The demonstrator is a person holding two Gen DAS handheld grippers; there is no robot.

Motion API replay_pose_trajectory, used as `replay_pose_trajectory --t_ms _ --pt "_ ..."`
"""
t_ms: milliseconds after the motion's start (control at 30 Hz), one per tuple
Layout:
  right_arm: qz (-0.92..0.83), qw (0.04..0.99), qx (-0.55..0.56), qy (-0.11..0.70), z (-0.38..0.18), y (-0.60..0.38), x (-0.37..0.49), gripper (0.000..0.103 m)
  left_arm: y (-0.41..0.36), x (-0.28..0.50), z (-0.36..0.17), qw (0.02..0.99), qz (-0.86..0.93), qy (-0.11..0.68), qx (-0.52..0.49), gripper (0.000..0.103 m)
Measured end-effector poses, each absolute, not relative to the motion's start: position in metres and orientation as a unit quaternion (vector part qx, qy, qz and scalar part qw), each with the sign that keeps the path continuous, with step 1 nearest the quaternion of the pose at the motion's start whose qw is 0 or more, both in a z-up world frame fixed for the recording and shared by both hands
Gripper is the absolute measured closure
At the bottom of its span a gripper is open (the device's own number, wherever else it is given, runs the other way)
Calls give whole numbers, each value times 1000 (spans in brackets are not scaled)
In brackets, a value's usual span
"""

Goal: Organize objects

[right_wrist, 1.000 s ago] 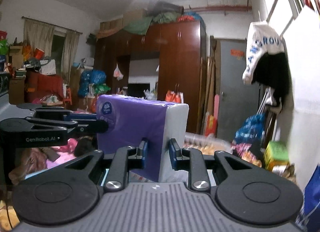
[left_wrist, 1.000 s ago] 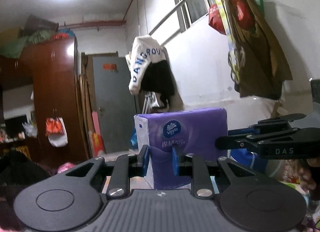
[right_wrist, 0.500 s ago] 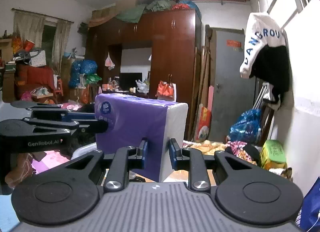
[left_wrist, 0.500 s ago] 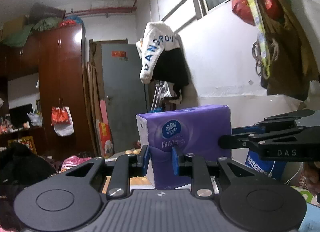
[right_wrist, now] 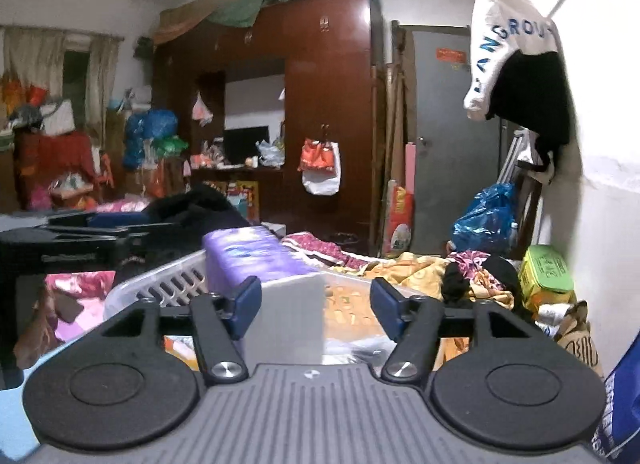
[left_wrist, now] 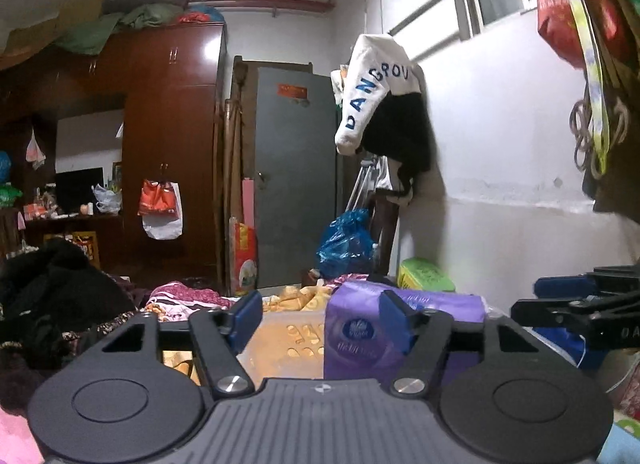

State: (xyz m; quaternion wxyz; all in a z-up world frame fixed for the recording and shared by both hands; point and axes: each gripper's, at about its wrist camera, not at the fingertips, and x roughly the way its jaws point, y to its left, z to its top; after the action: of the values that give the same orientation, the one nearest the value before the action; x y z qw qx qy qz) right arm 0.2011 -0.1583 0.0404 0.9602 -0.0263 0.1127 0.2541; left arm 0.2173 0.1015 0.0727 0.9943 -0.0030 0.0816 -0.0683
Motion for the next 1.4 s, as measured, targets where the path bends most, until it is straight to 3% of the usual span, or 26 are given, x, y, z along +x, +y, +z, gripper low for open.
replay_pose_trajectory --t_ms 67,133,200,333,633,900,1400 --pt "254 961 -19 107 43 -165 199 20 105 210 73 994 -71 79 -7 20" --pt "253 962 -7 102 44 -170 193 13 107 200 72 995 -69 70 -13 18" --pt "259 961 -5 96 44 -171 187 0 107 191 70 995 -75 63 -11 14" --pt "261 960 -11 106 44 -169 176 0 101 178 66 993 -92 67 -17 0" --pt "186 969 12 162 44 -168 156 0 82 139 53 982 -131 135 16 0" --pt "181 972 17 149 34 -169 111 0 77 85 49 979 -124 161 12 0" --pt "179 968 32 172 24 -165 97 0 90 47 37 979 -130 154 -31 0"
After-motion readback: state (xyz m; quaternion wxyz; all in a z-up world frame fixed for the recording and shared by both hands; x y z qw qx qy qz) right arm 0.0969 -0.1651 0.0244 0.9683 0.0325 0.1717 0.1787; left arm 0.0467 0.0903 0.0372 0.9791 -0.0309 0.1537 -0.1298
